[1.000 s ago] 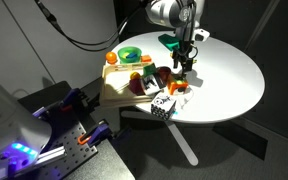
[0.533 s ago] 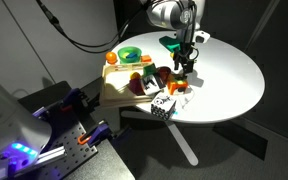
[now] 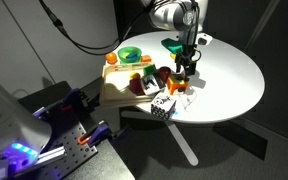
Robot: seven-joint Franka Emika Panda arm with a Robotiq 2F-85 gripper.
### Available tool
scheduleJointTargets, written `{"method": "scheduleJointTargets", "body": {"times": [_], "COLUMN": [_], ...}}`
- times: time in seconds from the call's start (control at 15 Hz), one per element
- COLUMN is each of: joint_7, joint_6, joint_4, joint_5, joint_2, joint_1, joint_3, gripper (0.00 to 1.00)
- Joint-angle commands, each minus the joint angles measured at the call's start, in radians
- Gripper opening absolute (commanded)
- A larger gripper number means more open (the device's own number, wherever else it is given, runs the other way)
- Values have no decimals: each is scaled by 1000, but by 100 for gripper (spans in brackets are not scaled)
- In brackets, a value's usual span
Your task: Put the soft orange block on the tray
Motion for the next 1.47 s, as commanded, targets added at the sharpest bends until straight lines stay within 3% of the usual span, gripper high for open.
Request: {"method": "scheduleJointTargets", "body": {"times": [0.0,1.0,1.07,1.13,1.4], "joint_7": [28,29,26,23,14], "joint_6": [-45,-63,-69,-78,-118], "joint_4": [44,66,69,75,87], "joint_5": [-23,-28,-29,-30,-35], "joint_2": [25,67,69,71,57], "joint_1": [4,-1,-2,-3,-5], "joint_3": [-10,-30,-32,-33,-29], "gripper": [100,100,75,75,45]}}
